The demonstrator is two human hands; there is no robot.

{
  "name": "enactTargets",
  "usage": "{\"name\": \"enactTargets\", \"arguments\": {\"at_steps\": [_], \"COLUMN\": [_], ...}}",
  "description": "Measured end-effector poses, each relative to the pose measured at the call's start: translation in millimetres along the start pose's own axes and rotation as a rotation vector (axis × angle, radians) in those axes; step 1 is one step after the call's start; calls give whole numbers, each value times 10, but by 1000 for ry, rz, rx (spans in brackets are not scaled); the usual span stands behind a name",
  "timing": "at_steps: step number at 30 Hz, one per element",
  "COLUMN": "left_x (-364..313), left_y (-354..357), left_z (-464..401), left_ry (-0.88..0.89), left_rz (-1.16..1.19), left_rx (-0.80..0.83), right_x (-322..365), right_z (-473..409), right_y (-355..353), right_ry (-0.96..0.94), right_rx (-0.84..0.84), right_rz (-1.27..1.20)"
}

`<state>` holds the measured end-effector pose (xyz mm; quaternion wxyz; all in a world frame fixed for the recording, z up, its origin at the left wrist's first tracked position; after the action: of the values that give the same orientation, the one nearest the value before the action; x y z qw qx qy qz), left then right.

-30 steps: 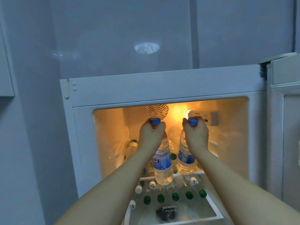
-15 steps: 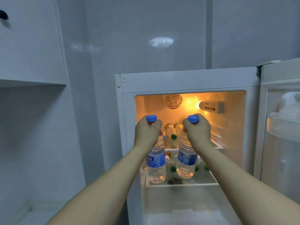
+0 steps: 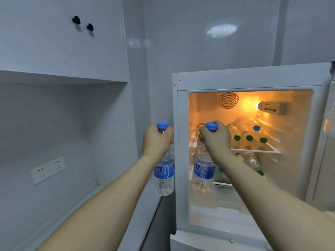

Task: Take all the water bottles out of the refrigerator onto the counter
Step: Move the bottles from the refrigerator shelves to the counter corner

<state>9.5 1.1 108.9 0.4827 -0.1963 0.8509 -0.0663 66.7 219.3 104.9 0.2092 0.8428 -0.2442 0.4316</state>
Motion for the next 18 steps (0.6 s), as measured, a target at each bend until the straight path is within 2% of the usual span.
{"name": "enactTargets", "arguments": {"at_steps": [6, 11, 18], "left_x": [135, 288, 578], "left_y": [-506, -986, -2072], "left_z": [192, 453, 883], "left_ry": [-126, -161, -253], "left_rz": [-1, -64, -186], "left_rx": [-157, -207, -405], "right_x": [46, -60, -43], "right_z": [111, 453, 1238], "right_y": [320, 824, 1708], "right_ry": [29, 105, 202], "right_rx": [120, 277, 504], "right_rz": [-73, -163, -272]}}
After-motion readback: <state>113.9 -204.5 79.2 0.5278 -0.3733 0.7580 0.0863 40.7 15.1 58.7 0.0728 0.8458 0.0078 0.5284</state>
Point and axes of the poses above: each hand's wrist, its own z-axis away from the middle knuckle, its own y-axis out of the palm, x = y × z, the point moved 9 cm from there along -z, towards the middle knuckle, and after that the axes turned 12 degrees about -z, right-handed, at the moved point
